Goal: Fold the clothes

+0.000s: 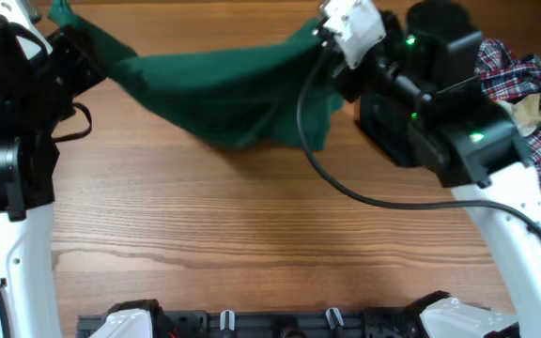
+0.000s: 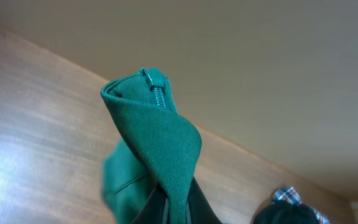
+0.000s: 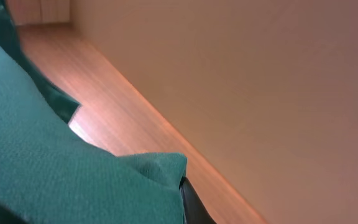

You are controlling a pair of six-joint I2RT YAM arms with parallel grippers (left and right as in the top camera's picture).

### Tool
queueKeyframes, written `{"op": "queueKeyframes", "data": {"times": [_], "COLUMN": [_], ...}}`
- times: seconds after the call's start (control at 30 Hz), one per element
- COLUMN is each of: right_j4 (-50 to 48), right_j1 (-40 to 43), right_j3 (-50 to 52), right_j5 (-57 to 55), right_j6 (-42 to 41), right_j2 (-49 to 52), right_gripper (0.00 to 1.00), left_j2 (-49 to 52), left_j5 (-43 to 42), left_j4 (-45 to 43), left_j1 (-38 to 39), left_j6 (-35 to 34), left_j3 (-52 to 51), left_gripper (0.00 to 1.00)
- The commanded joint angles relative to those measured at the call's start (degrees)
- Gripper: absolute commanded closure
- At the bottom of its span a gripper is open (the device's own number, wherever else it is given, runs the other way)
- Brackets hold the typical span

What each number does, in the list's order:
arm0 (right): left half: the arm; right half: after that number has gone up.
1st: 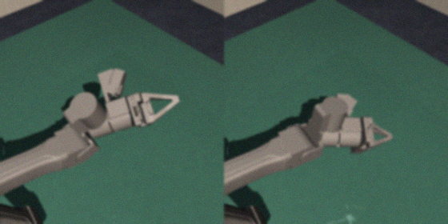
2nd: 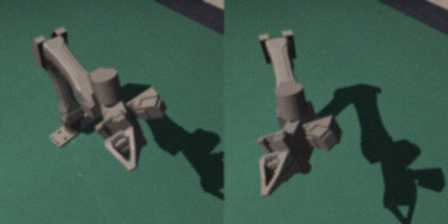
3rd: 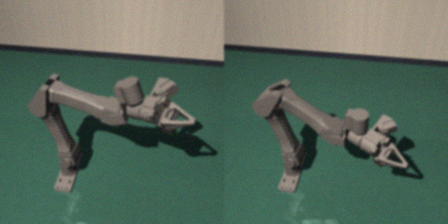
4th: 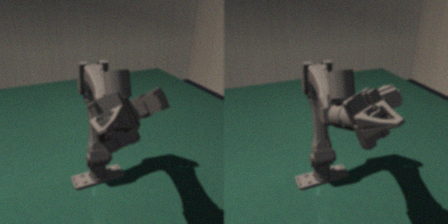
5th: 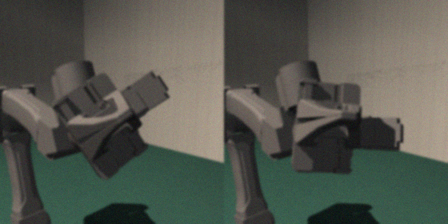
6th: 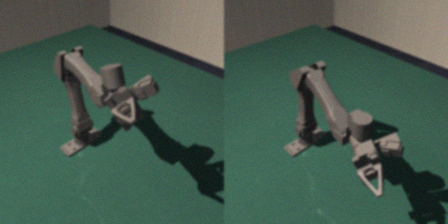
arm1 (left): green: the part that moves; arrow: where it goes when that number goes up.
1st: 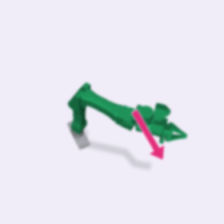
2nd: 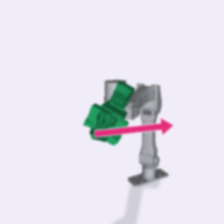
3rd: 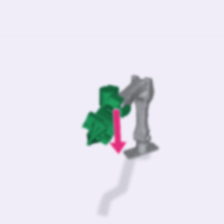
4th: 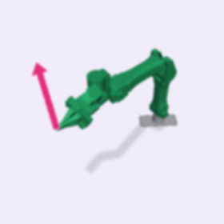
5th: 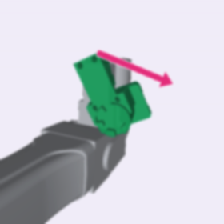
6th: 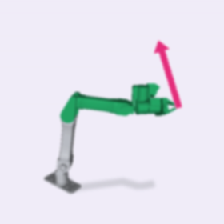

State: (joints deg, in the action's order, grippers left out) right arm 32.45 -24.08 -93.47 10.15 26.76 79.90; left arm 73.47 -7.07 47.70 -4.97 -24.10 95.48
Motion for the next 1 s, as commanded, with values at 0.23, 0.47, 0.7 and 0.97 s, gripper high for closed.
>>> {"op": "queueKeyframes", "data": {"times": [0.23, 0.47, 0.7, 0.97], "right_j4": [1.95, -14.78, -17.35, 5.64], "right_j1": [0.31, 1.66, 5.01, 4.98], "right_j3": [-5.75, -5.75, -10.56, -10.29], "right_j5": [-0.74, -0.76, 3.48, 15.82], "right_j6": [1.77, 1.64, 1.53, -4.98], "right_j2": [2.49, 10.27, 10.75, 18.62], "right_gripper": [0.96, 0.96, 0.96, 0.96], "left_j2": [-4.37, 7.21, 8.28, 15.06], "left_j5": [4.44, 4.39, 5.14, 10.97], "left_j4": [-1.84, -12.28, -19.26, 5.99], "left_j1": [0.11, 0.39, 4.20, 4.74], "left_j6": [0.55, 0.52, 1.38, 1.40], "left_j3": [0.96, 0.96, 0.96, 0.96], "left_gripper": [0.96, 0.96, 0.96, 0.96]}}
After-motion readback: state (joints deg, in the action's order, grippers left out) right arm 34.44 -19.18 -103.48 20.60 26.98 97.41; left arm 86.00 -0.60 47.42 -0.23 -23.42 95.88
